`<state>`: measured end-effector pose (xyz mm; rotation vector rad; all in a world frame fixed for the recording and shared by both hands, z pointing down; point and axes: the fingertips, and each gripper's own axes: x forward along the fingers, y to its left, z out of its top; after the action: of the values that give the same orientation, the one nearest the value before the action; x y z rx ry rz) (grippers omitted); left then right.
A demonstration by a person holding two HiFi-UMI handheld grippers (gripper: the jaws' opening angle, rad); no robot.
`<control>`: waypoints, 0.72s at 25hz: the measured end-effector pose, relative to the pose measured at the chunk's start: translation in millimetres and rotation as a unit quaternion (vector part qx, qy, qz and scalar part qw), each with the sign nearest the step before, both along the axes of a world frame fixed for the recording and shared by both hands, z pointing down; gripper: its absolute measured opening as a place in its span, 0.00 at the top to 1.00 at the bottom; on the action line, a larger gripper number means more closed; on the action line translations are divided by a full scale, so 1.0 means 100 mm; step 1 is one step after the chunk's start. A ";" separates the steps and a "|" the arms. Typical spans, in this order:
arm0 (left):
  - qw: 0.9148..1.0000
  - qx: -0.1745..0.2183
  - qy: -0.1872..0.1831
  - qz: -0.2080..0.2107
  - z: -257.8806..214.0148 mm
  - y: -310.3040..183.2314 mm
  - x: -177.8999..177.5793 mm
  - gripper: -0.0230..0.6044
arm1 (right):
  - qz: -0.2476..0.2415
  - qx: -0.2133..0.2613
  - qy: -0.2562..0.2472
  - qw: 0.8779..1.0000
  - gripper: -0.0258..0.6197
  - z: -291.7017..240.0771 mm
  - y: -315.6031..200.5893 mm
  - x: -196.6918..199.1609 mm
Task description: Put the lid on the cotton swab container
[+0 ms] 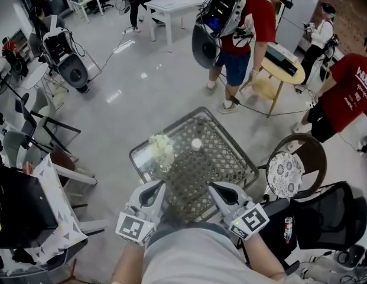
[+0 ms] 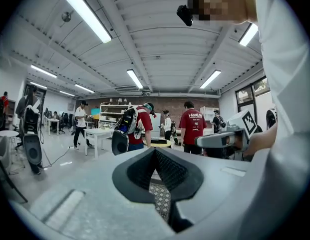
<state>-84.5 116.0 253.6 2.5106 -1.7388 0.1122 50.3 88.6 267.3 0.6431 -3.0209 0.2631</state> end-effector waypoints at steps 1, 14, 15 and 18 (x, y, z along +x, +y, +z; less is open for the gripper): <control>1.000 0.001 -0.001 -0.001 -0.02 0.01 0.00 0.95 | 0.002 0.001 0.000 1.000 0.96 0.00 0.00 0.01; 1.000 -0.006 0.008 -0.018 0.06 0.07 -0.09 0.95 | 0.022 -0.004 0.001 1.000 0.96 0.01 -0.04 0.07; 1.000 -0.007 0.012 -0.019 0.07 0.07 -0.08 0.95 | 0.024 -0.006 0.003 1.000 0.96 0.02 -0.05 0.08; 1.000 -0.007 0.015 -0.016 0.09 0.07 -0.05 0.95 | 0.029 -0.008 0.006 1.000 0.96 0.04 -0.08 0.09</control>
<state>-89.9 122.6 262.9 2.4607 -1.7582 0.0842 59.6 80.9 270.8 0.7278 -2.9890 0.2835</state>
